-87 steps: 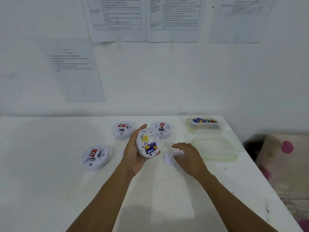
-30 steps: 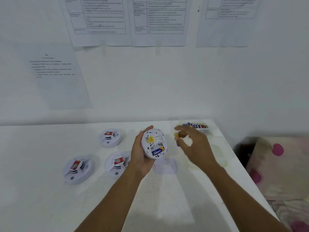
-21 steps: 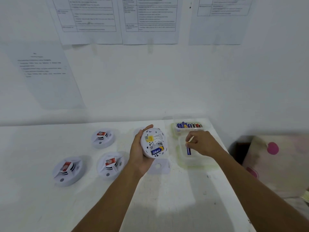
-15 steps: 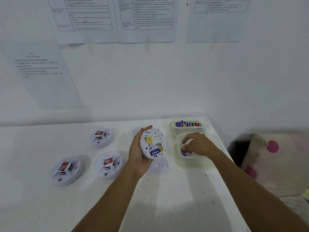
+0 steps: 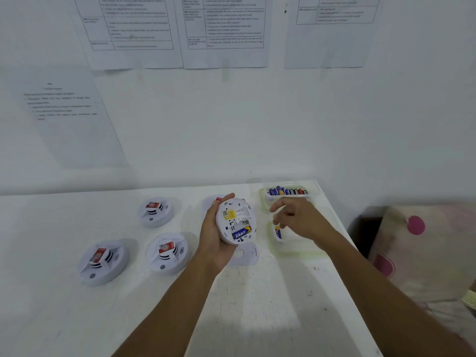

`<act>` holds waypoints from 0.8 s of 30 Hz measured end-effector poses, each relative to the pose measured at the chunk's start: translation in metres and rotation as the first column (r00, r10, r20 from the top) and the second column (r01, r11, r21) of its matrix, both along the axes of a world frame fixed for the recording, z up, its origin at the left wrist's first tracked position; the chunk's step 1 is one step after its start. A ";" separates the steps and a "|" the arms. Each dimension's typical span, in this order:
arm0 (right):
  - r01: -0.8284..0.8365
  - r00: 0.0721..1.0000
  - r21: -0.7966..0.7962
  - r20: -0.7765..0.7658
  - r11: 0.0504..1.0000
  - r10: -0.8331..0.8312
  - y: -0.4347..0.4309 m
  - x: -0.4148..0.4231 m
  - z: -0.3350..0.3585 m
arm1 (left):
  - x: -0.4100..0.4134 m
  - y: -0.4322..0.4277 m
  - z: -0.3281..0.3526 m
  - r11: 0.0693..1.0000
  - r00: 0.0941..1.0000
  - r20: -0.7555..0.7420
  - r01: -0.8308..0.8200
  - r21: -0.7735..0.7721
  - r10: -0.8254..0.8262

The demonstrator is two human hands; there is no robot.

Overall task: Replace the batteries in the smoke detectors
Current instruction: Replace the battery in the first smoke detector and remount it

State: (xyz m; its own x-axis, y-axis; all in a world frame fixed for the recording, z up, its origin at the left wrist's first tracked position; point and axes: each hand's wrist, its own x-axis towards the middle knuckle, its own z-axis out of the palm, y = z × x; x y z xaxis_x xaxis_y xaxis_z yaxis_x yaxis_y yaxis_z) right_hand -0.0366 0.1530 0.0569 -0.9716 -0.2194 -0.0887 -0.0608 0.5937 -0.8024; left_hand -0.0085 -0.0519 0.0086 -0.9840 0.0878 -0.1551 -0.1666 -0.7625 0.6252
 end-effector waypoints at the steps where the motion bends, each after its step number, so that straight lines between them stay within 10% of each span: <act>1: -0.012 1.000 -0.055 -0.024 0.998 0.010 -0.007 0.007 0.001 | 0.000 0.001 0.001 1.000 1.000 -0.002 -0.006 -0.002 0.006; 24: 0.312 0.933 -0.365 -0.054 0.877 -0.354 -0.074 0.038 -0.027 | 0.000 0.008 0.011 0.982 0.986 -0.061 -0.160 -0.098 0.154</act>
